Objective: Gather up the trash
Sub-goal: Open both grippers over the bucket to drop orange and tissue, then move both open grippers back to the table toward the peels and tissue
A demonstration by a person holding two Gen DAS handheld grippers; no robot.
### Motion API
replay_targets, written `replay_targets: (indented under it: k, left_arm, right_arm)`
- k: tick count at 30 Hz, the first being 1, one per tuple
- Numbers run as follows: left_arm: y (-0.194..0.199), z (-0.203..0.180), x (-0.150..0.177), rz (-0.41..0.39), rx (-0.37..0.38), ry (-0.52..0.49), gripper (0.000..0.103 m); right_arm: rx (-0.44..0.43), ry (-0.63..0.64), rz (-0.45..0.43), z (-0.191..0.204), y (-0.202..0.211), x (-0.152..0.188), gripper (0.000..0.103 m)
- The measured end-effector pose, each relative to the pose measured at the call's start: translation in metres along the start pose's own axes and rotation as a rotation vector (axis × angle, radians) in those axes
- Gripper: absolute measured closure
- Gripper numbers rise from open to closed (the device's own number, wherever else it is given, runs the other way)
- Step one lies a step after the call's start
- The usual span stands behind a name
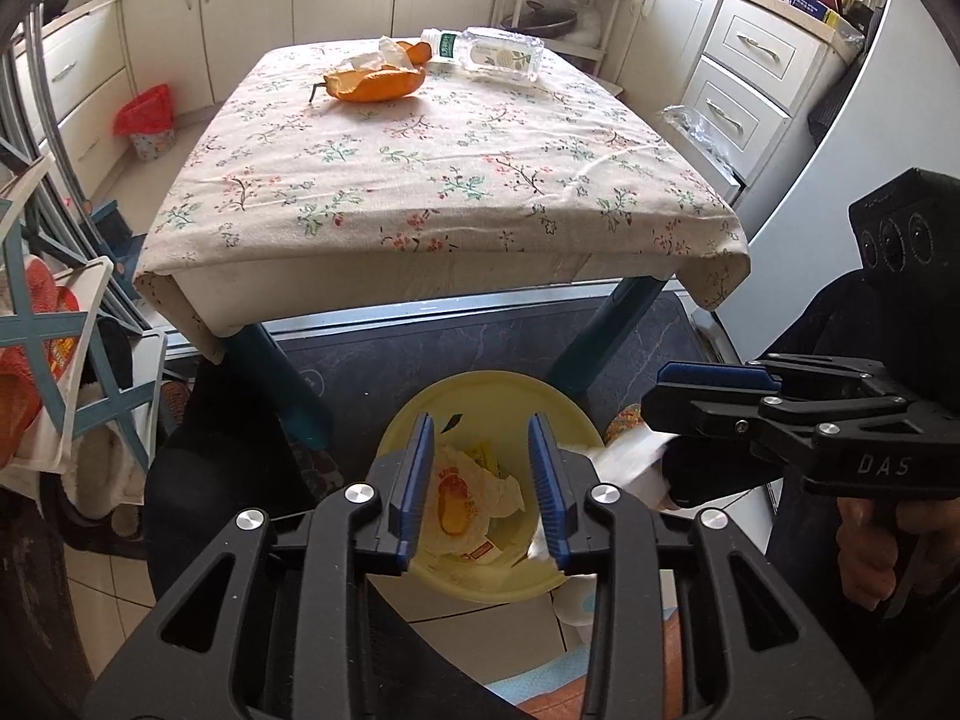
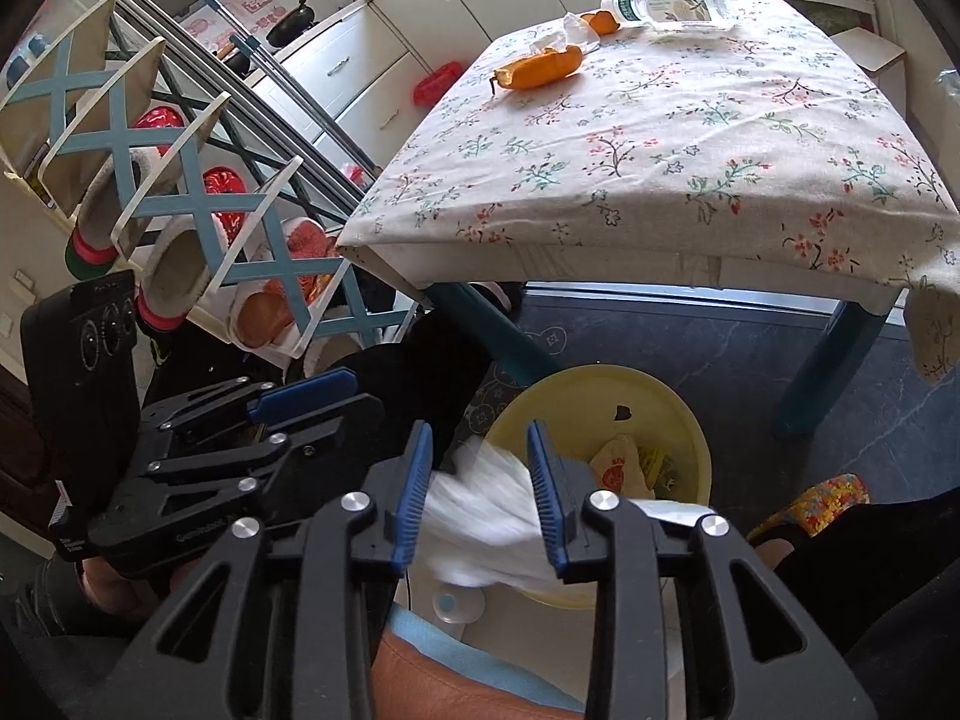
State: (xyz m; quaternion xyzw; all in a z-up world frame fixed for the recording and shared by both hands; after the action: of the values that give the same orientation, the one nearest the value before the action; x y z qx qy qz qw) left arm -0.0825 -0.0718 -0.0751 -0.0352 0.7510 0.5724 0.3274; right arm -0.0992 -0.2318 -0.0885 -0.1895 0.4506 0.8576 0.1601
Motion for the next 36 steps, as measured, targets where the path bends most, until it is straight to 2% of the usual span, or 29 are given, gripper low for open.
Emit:
replay_targets:
  k: [9,21,27,36]
  left_arm:
    - [0.013,0.000,-0.004,-0.048,-0.038,-0.013,0.056]
    - [0.024,0.009,-0.007,-0.087,-0.068,0.003,0.050]
    - [0.023,0.028,-0.007,-0.105,-0.068,0.063,0.048]
    - [0.002,0.068,-0.019,-0.106,-0.048,0.173,0.047]
  right_arm:
    - [0.002,-0.021,-0.021,-0.003,0.004,-0.001,0.058]
    - [-0.024,-0.042,-0.057,0.001,0.009,-0.010,0.053]
    - [-0.020,-0.037,-0.063,0.004,0.006,-0.014,0.053]
    - [-0.009,-0.077,-0.131,0.000,0.007,-0.026,0.049]
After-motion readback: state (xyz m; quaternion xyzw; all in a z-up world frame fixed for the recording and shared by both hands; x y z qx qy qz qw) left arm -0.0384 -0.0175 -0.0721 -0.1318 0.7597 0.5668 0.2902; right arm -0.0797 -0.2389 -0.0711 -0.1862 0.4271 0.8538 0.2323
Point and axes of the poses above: each gripper's, at about its wrist camera, not at the fingertips, and y roughly against the way its jaws point, z to its left, x to its underside, the point moved 4 cm from there along -y, roughly the way its jaws point, and after that the axes turned 1 degree about -x, right-handed, at the moved point
